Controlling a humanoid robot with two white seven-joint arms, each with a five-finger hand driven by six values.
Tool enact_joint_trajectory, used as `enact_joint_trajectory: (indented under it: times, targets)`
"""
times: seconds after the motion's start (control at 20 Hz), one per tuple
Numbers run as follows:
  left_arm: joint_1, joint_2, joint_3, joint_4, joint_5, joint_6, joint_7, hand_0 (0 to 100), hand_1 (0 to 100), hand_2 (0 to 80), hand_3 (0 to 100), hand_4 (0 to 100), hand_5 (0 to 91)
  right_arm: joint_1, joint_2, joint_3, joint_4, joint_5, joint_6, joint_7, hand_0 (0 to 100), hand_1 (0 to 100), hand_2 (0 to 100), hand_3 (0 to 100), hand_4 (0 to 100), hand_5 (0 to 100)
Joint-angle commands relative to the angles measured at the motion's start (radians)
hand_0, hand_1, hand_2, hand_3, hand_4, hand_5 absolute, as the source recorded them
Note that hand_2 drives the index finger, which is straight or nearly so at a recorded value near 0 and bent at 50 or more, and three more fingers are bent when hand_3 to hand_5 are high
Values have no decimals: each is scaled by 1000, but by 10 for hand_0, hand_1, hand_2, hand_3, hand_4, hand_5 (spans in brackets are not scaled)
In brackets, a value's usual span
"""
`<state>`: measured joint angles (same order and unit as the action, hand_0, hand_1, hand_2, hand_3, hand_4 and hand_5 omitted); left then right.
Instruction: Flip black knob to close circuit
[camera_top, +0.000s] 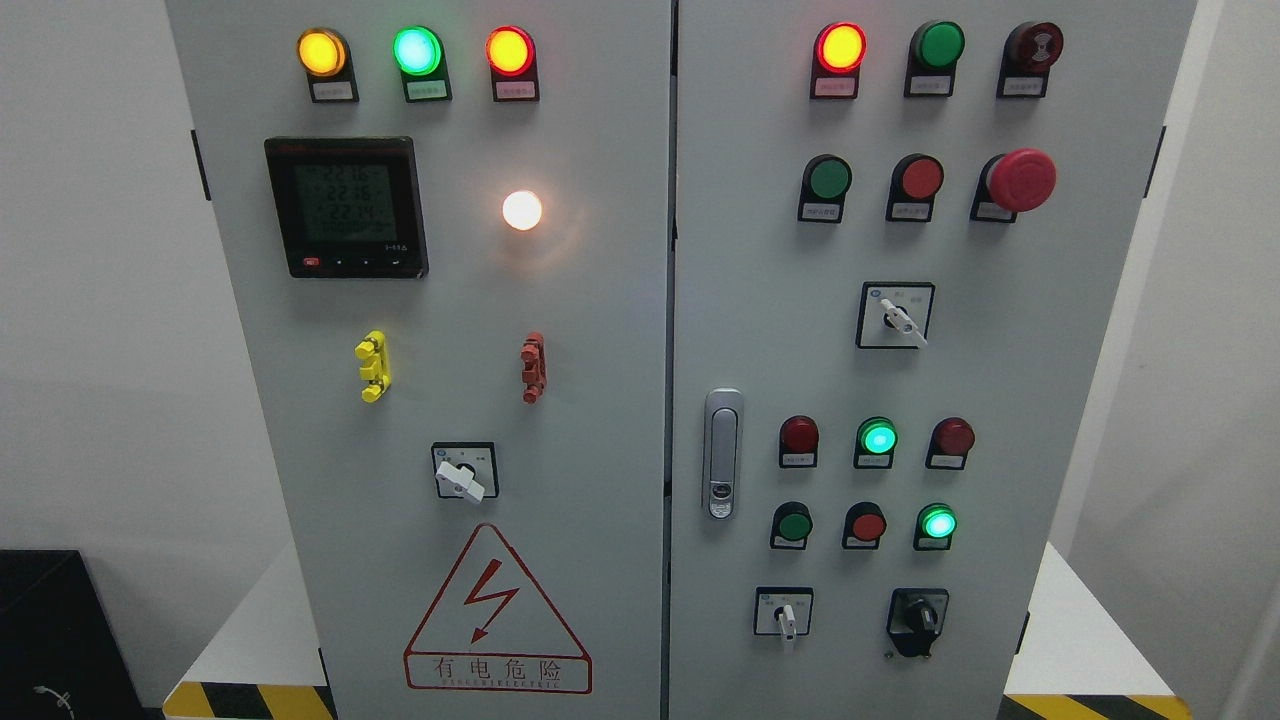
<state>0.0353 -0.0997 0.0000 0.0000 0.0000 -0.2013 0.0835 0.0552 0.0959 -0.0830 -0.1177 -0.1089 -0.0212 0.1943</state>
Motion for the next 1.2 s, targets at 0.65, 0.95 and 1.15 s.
enact_joint_trajectory:
  times: [0.65,0.95,1.15]
  targets:
    - [0,0,-20,21,-21,0,1,0,0,0,0,0,0,0,2,80,0,15,-129,2,0,165,0,0,0,0]
    - [0,0,-20,23,-21,0,1,0,0,0,0,0,0,-37,-5,132,-80,17,-316,-67,0,152,30,127,69,0]
    - [0,0,-20,23,-21,0,1,0,0,0,0,0,0,-31,-8,134,-232,24,-460,-107,0,155,62,194,137,0]
